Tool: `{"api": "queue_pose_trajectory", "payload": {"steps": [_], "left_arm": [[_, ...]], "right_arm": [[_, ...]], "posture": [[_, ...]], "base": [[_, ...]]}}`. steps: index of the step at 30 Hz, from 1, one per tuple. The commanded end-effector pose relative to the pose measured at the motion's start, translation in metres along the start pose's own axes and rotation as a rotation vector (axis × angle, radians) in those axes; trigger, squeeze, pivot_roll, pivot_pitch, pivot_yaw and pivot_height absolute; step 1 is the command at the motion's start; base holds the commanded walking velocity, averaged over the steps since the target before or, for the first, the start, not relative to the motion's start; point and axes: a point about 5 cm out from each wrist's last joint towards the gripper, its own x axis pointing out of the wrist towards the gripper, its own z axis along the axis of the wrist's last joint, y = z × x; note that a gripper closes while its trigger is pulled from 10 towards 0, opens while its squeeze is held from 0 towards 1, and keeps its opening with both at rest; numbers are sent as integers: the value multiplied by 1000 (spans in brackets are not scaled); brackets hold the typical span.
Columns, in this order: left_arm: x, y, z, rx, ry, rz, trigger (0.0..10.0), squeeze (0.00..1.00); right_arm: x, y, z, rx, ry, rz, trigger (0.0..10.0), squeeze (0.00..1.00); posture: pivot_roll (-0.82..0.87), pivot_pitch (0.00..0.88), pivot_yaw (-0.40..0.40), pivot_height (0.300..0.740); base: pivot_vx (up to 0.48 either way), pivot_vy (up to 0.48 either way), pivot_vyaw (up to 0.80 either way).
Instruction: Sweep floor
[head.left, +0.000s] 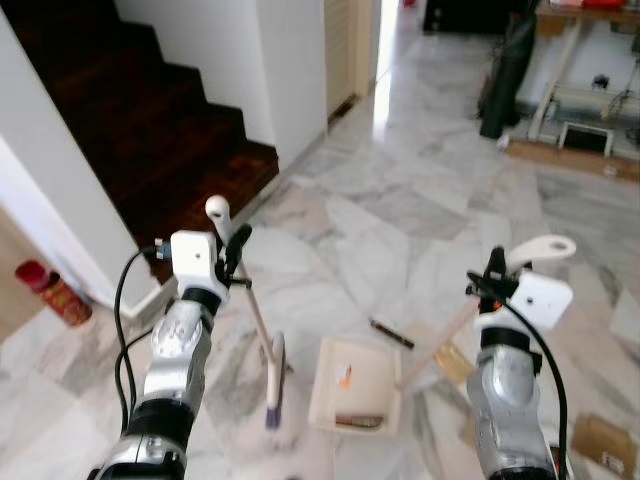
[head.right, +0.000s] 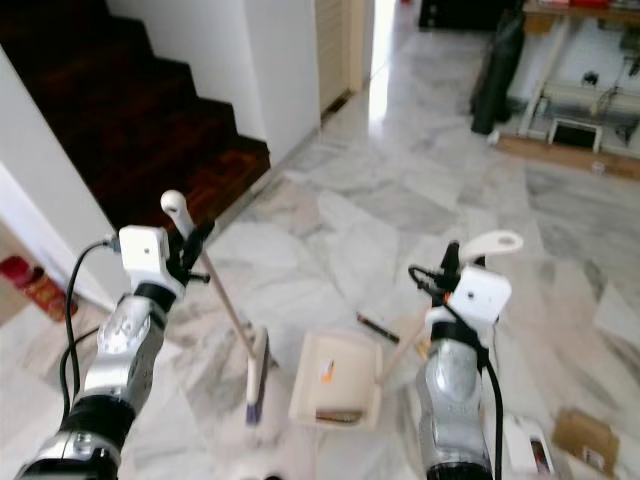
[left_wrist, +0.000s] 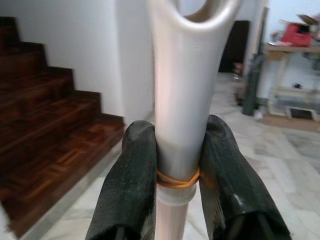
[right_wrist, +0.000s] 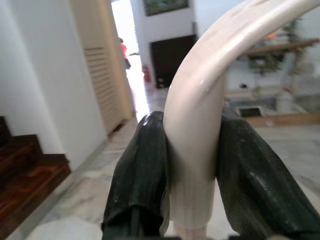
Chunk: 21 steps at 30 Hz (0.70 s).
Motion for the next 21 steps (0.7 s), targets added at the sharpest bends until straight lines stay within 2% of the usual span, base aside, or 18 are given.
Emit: {"api": "queue_pose_trajectory", "payload": {"steps": [1, 21], "left_arm": [[4, 1, 12, 18, -51, -6, 10000, 0], [3, 0, 10, 21, -40, -12, 10000, 0]], "right_arm": [[3, 4, 10, 17, -52, 7, 10000, 0], [2, 7, 9, 21, -45, 19, 10000, 0]], "posture": [[-43, 0, 64, 740], [-34, 0, 59, 740]], "base": [[0, 0, 475], [0, 0, 466]]}}
